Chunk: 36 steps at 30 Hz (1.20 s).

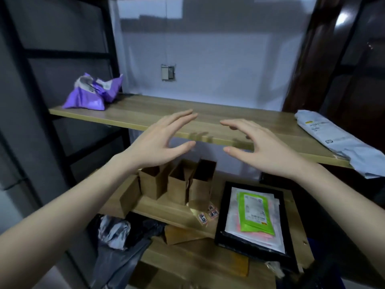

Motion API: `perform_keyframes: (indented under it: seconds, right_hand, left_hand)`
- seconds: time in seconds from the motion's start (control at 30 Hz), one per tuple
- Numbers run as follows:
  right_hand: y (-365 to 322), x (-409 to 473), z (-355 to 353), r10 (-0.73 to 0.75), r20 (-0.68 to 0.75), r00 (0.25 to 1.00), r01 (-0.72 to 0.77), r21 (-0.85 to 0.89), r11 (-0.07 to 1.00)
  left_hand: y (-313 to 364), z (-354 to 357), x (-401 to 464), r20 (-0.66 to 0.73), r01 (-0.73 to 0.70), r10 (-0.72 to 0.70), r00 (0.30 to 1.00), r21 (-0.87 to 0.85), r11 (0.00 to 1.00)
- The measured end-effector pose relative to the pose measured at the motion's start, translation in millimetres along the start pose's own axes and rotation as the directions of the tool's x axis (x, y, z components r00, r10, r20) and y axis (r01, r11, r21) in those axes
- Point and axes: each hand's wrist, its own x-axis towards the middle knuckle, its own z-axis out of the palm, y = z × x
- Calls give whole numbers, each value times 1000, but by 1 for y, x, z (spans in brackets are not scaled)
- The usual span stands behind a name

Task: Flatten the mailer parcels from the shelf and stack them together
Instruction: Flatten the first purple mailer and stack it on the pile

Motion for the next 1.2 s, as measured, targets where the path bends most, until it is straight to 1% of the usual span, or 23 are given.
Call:
perform_keyframes:
  seconds: [0.13, 0.23, 0.37, 0.5, 0.6, 0.7, 0.83, 0.9, 0.97, 1.07, 1.2]
  right_hand:
    - [-6, 50, 8, -55, -29, 998, 55, -3, 998]
    - [-8, 88, 19, -71, -8, 997, 71, 14, 997]
    - [-10, 143, 32, -124, 32, 992, 124, 12, 992]
    - [-12, 198, 48, -169, 46, 985, 167, 37, 985]
    - [-17, 236, 64, -210, 61, 976, 207, 52, 977]
    - [-24, 269, 83, -239, 70, 968, 235, 60, 970]
    - [-32, 306, 108, -287, 63, 956, 283, 63, 957]
    - [-33, 318, 119, -303, 63, 951, 298, 77, 951]
    - [-32, 328, 128, -314, 70, 947, 309, 78, 948]
    - [-29, 335, 134, -323, 75, 943, 318, 70, 946]
    - [-21, 334, 126, -319, 66, 945, 316, 57, 947]
  left_hand:
    - [-45, -30, 4, -127, 116, -109, 986, 50, 992]
    - [-87, -48, 6, -209, 224, -201, 957, 91, 970]
    - [-149, -66, 9, -312, 380, -344, 885, 61, 923]
    - [-203, -79, 13, -418, 502, -433, 798, 64, 863]
    - [-240, -87, 12, -443, 575, -502, 743, 41, 817]
    - [-270, -90, 12, -407, 645, -579, 707, 34, 763]
    - [-303, -87, 16, -358, 680, -624, 694, 45, 731]
    - [-315, -84, 19, -332, 709, -657, 677, 57, 702]
    - [-323, -81, 21, -339, 720, -667, 663, 46, 692]
    - [-323, -80, 23, -432, 688, -611, 663, 29, 725]
    - [-304, -89, 32, -569, 595, -519, 638, -64, 801]
